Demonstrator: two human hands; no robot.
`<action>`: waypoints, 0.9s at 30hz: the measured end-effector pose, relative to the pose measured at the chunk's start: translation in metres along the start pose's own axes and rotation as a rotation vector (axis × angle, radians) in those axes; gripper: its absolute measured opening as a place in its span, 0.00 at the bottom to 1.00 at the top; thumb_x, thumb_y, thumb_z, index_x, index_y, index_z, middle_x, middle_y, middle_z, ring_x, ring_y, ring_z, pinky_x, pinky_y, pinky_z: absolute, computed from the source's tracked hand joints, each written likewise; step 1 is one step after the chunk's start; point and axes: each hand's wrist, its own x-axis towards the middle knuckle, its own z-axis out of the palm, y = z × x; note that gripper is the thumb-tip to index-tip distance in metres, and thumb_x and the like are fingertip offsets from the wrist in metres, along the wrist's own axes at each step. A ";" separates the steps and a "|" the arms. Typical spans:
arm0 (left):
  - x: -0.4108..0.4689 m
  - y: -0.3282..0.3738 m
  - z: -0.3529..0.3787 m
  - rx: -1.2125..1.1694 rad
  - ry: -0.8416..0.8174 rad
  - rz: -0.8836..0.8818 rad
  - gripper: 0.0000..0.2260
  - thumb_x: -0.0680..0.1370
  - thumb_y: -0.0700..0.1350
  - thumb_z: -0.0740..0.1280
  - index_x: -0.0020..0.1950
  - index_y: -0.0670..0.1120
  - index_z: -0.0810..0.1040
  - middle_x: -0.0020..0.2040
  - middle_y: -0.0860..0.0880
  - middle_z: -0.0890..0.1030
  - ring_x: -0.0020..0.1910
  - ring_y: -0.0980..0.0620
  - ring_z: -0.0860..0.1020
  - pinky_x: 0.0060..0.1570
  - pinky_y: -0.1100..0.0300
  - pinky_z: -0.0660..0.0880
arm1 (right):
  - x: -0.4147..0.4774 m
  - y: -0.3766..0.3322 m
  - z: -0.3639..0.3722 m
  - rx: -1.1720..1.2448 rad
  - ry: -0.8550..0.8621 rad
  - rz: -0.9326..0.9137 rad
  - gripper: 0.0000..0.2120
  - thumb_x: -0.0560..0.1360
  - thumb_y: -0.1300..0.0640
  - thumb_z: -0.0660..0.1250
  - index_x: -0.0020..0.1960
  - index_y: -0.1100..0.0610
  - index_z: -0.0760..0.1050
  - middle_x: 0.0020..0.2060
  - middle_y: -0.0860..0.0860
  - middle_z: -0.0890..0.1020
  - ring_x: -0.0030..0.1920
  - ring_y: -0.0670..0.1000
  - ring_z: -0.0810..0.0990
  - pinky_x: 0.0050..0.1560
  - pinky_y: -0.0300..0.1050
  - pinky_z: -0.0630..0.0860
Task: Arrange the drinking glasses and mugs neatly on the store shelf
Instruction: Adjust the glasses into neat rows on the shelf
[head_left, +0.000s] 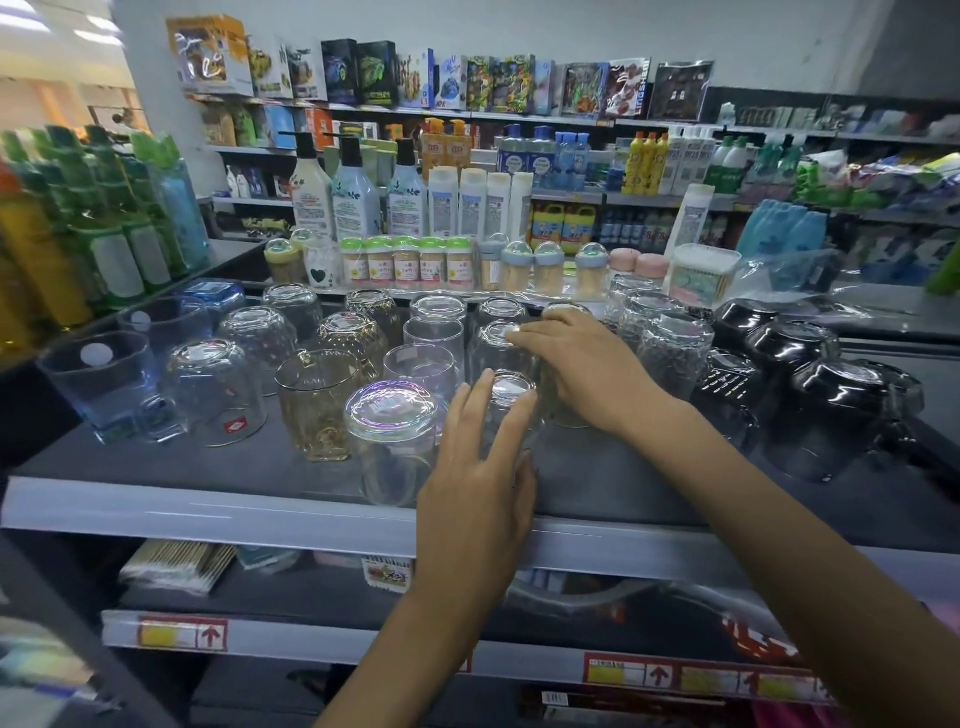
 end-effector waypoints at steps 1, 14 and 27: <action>-0.002 0.002 -0.001 0.006 0.002 -0.007 0.29 0.80 0.42 0.71 0.79 0.52 0.67 0.82 0.45 0.62 0.79 0.42 0.66 0.56 0.50 0.81 | -0.004 -0.001 -0.002 0.062 0.023 0.028 0.33 0.72 0.73 0.64 0.74 0.52 0.73 0.68 0.50 0.79 0.69 0.57 0.73 0.64 0.59 0.76; -0.020 0.020 -0.006 0.107 -0.035 -0.251 0.35 0.77 0.48 0.73 0.81 0.46 0.61 0.76 0.46 0.72 0.62 0.43 0.82 0.44 0.50 0.82 | -0.082 -0.064 0.000 0.942 0.207 0.502 0.25 0.73 0.49 0.78 0.69 0.41 0.76 0.53 0.39 0.81 0.52 0.40 0.82 0.48 0.30 0.78; 0.003 0.022 0.003 0.082 -0.073 -0.357 0.35 0.83 0.48 0.65 0.85 0.52 0.47 0.81 0.50 0.63 0.65 0.44 0.79 0.51 0.49 0.77 | -0.059 -0.043 0.017 0.961 0.197 0.568 0.27 0.69 0.46 0.81 0.66 0.46 0.78 0.51 0.39 0.81 0.52 0.44 0.85 0.58 0.51 0.82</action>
